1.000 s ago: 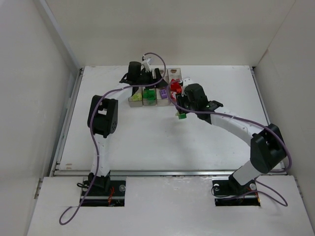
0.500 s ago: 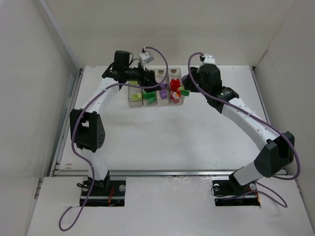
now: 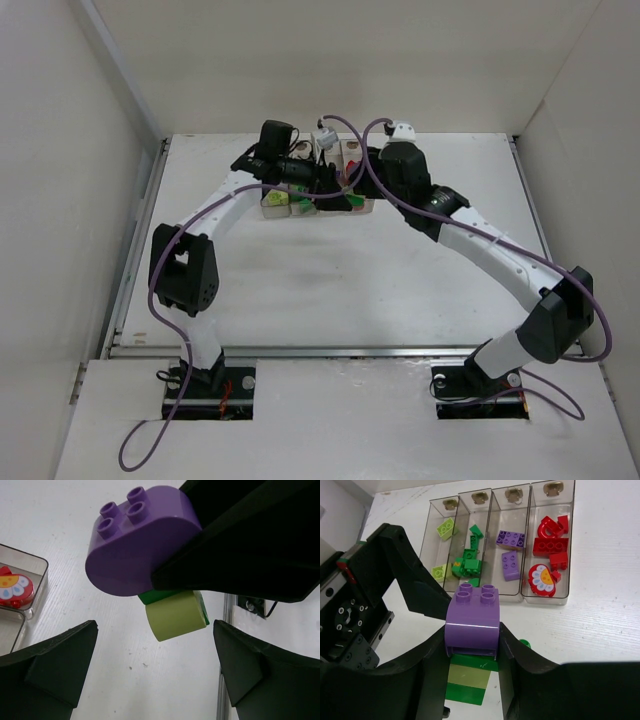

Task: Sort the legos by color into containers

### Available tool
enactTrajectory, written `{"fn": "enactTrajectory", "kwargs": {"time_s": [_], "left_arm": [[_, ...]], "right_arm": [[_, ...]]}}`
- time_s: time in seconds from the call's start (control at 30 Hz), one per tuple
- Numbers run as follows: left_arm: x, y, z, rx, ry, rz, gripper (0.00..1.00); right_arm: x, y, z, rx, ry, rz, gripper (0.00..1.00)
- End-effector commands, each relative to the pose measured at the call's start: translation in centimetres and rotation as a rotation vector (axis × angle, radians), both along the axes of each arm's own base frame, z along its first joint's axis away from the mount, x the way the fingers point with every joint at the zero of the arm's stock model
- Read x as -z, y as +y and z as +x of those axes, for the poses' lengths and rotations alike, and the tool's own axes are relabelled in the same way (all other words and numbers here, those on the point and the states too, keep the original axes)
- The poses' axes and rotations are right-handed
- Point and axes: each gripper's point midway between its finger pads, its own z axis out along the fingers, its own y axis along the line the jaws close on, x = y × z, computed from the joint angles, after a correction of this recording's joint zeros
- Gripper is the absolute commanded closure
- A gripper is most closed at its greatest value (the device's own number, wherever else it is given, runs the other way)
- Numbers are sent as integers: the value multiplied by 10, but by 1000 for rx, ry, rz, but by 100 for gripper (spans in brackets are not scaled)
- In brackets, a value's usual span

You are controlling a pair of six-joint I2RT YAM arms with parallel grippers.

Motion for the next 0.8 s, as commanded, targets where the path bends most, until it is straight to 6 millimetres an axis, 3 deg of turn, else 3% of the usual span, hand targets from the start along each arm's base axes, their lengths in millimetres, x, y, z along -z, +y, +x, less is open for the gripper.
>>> {"fn": "enactTrajectory", "kwargs": {"time_s": [0.0, 0.13, 0.33, 0.4, 0.53, 0.6, 0.73, 0.77], "left_arm": [[-38, -3, -3, 14, -13, -93, 0], [-48, -5, -7, 25, 2, -127, 0], [-47, -10, -8, 21, 24, -145, 0], [-46, -10, -2, -17, 28, -137, 0], [-39, -9, 9, -91, 38, -109, 0], [-39, -9, 9, -91, 38, -109, 11], [-30, -10, 19, -133, 55, -92, 51], [-30, -10, 18, -136, 64, -93, 67]], "right_arm": [[-32, 1, -2, 32, -72, 64, 100], [-28, 3, -5, 47, -72, 48, 100], [-27, 11, -2, 60, -69, 83, 100], [-38, 18, -1, 51, -84, 97, 100], [-30, 29, -1, 23, -67, 91, 100], [-32, 31, -1, 14, -73, 100, 100], [-28, 36, -1, -9, -60, 100, 100], [-28, 39, -4, -18, -60, 100, 100]]}}
